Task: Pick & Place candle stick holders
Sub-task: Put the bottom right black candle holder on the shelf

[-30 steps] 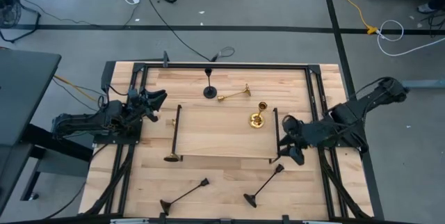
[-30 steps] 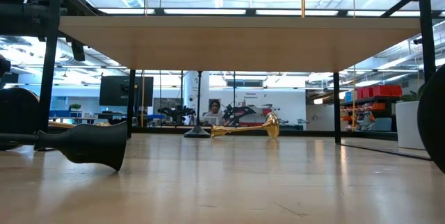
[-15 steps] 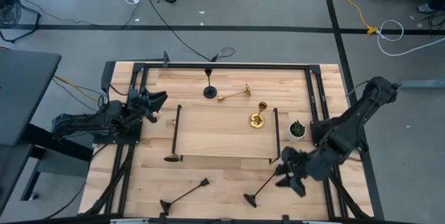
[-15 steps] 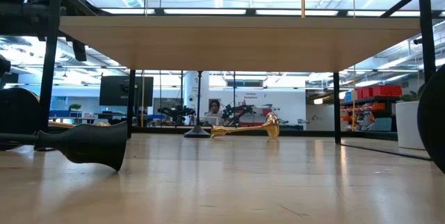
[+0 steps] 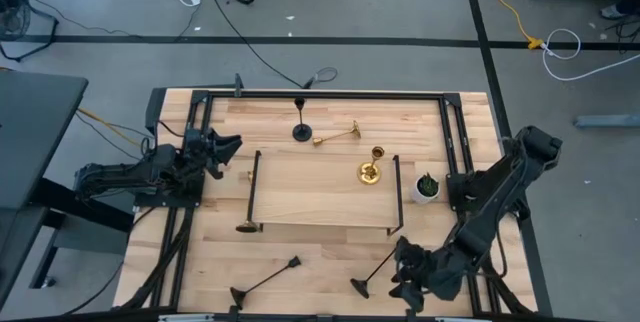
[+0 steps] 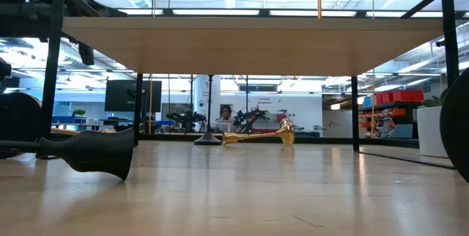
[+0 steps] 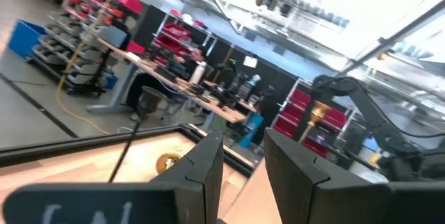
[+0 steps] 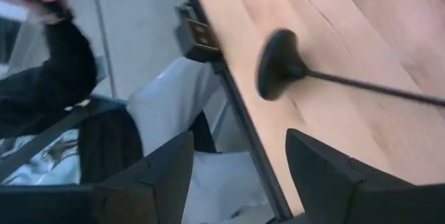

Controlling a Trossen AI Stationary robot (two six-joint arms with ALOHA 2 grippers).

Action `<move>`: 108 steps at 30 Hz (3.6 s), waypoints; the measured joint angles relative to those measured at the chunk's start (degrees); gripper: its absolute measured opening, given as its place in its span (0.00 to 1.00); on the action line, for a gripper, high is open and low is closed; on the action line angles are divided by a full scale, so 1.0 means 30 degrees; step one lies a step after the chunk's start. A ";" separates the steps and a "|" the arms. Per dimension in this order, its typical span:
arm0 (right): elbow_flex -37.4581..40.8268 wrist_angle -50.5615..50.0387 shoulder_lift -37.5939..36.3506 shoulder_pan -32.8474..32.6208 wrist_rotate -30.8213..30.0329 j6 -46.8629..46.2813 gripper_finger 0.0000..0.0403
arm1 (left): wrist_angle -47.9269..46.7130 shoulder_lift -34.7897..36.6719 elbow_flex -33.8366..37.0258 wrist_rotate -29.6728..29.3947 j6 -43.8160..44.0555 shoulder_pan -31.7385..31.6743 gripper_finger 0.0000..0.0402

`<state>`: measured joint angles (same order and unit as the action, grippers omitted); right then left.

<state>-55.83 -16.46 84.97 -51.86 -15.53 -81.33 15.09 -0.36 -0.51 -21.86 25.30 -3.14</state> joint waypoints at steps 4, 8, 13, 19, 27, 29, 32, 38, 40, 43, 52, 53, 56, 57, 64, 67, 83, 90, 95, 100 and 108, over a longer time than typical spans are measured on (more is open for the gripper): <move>0.0000 -0.0377 0.0532 0.0011 -0.0600 -0.2207 0.57 | 0.0007 0.0000 0.0000 0.0513 0.0006 -0.0004 0.27; 0.0000 -0.1523 0.0810 0.0044 -0.2203 -0.4344 0.57 | 0.0015 0.0000 -0.0002 0.0632 0.0014 -0.0004 0.27; 0.0000 -0.1995 0.1698 0.0044 -0.2537 -0.8055 0.57 | 0.0131 0.0000 0.0000 0.1738 0.0021 0.0000 0.27; 0.0000 -0.1893 0.3523 0.0044 -0.2449 -1.2219 0.57 | 0.0286 0.0000 0.0000 0.1745 0.0020 0.0000 0.27; 0.0000 -0.2087 0.5401 0.0364 -0.0955 -1.5078 0.57 | 0.1936 0.0007 0.0000 0.1690 -0.0134 0.0000 0.27; 0.0007 -0.2140 0.5450 0.0531 -0.0984 -1.5094 0.57 | 0.2067 0.0000 0.0000 0.1680 -0.0140 0.0000 0.27; 0.0007 -0.2124 0.5386 0.0764 -0.1692 -1.4828 0.57 | 0.2127 0.0000 0.0000 0.1673 -0.0147 0.0000 0.27; 0.0012 -0.2292 0.5261 0.1137 -0.1696 -1.4751 0.57 | 0.2149 0.0000 0.0000 0.1673 -0.0147 0.0000 0.27; 0.0007 -0.2247 0.5261 0.1201 -0.1915 -1.5034 0.57 | 0.2149 0.0000 0.0000 0.1673 -0.0139 0.0000 0.27; 0.0007 -0.2284 0.5261 0.1421 -0.2142 -1.5187 0.57 | 0.2160 0.0000 0.0000 0.1673 -0.0139 0.0000 0.27; 0.0007 -0.2816 0.5742 0.2214 -0.0714 -1.5223 0.57 | 0.2251 0.0000 0.0000 0.1673 -0.0139 -0.0006 0.27; 0.0007 -0.2816 0.5753 0.2231 -0.0719 -1.5216 0.57 | 0.2266 0.0000 0.0000 0.1673 -0.0139 -0.0004 0.27; 0.0007 -0.2863 0.5756 0.2229 -0.0615 -1.4945 0.55 | 0.2302 0.0000 0.0000 0.1745 -0.0132 -0.0007 0.27; 0.0007 -0.2893 0.5756 0.2229 -0.0548 -1.4929 0.54 | 0.2305 0.0000 0.0000 0.1813 -0.0135 -0.0001 0.27; 0.0007 -0.3049 0.5771 0.2208 0.0086 -1.4716 0.30 | 0.2346 0.0000 0.0000 0.1870 -0.0132 -0.0005 0.27; 0.0007 -0.3129 0.5778 0.2118 0.0583 -1.4619 0.16 | 0.2339 0.0000 0.0000 0.1870 -0.0132 -0.0007 0.27; -0.0027 -0.4149 0.5749 0.1005 0.1269 -1.4870 0.02 | 0.2331 0.0000 0.0000 0.1884 -0.0130 -0.0002 0.27; -0.0044 -0.5113 0.5730 0.1001 0.1867 -1.4235 0.04 | 0.2326 0.0000 0.0000 0.1884 -0.0125 -0.0007 0.27; -0.0058 -0.5943 0.5727 0.1006 0.2389 -1.3807 0.04 | 0.2324 0.0000 0.0000 0.1884 -0.0127 -0.0005 0.27; -0.0025 -0.6004 0.5734 0.0937 0.1242 -1.2626 0.02 | 0.2325 0.0000 0.0000 0.1892 -0.0125 0.0000 0.27; 0.0024 -0.7058 0.4804 0.0957 -0.1095 -1.1641 0.01 | 0.2317 0.0000 0.0000 0.1892 -0.0125 -0.0007 0.27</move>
<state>-55.76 -37.63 99.38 -48.99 -18.82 -116.25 22.04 -0.36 -0.51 -16.19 24.93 -3.16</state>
